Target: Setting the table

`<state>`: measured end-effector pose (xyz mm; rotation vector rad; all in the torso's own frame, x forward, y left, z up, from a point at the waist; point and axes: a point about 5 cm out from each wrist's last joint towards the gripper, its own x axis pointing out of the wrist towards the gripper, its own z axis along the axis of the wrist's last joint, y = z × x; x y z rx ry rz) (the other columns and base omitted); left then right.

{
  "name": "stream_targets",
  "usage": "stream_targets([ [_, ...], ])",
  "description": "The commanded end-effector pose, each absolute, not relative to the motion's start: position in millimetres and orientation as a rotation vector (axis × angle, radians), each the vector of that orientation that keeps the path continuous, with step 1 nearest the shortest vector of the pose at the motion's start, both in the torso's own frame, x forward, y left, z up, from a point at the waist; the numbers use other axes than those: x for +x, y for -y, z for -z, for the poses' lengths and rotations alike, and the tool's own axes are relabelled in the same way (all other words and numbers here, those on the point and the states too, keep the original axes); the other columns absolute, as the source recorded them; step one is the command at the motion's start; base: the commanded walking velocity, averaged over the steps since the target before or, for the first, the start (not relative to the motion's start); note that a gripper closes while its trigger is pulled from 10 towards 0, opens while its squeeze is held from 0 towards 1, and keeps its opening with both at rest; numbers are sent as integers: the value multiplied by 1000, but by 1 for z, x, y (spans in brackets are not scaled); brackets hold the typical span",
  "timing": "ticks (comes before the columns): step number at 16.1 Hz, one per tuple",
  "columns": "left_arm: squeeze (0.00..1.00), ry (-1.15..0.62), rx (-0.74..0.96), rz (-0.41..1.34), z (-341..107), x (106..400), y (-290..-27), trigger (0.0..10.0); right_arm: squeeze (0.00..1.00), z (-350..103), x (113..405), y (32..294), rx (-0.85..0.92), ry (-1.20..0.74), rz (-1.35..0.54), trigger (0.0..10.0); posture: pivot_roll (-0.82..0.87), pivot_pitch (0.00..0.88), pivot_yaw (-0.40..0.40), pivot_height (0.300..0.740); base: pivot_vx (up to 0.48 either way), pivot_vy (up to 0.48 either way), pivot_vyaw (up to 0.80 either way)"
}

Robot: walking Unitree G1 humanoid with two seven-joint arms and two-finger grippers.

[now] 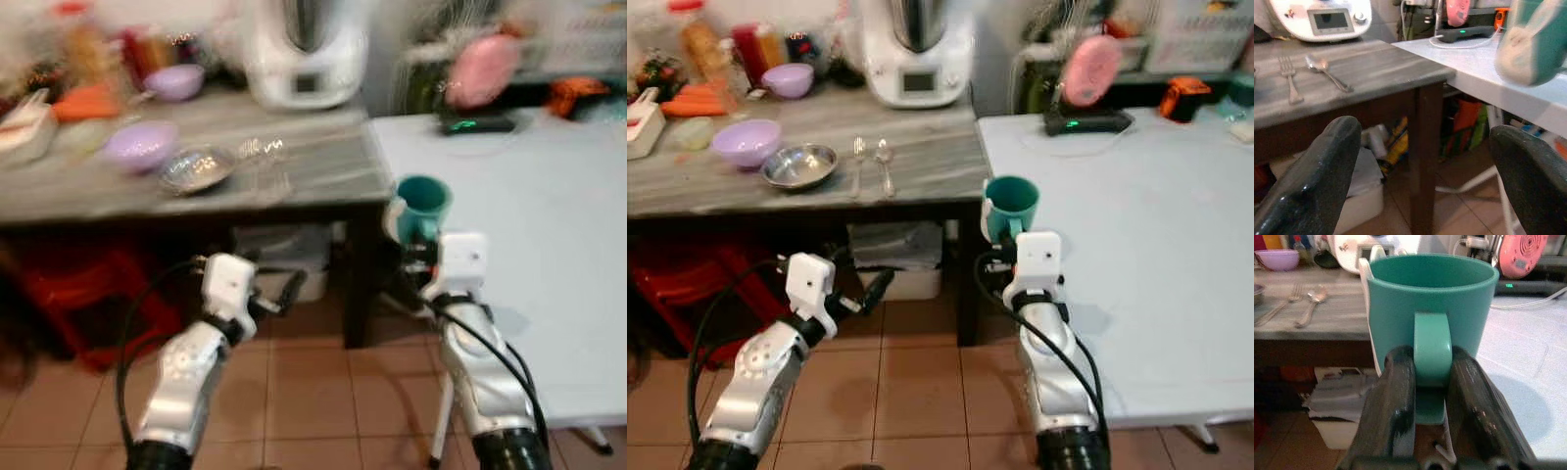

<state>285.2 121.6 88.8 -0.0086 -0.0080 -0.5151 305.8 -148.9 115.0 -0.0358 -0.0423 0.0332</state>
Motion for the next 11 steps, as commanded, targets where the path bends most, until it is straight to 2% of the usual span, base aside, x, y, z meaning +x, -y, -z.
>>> stream_targets([
  [1,0,21,11,518,-93,288,-124,10000,0,-126,308,148,-26,92,-36,10000,-12,6,-9,740,0,428,400],
  [9,0,24,12,514,-94,289,-124,10000,0,-127,307,147,-25,97,-47,10000,-13,8,-8,740,0,429,0],
  [11,0,40,11,484,-96,290,-126,10000,0,-127,306,147,-26,102,-49,10000,-14,7,-6,740,0,161,0],
])
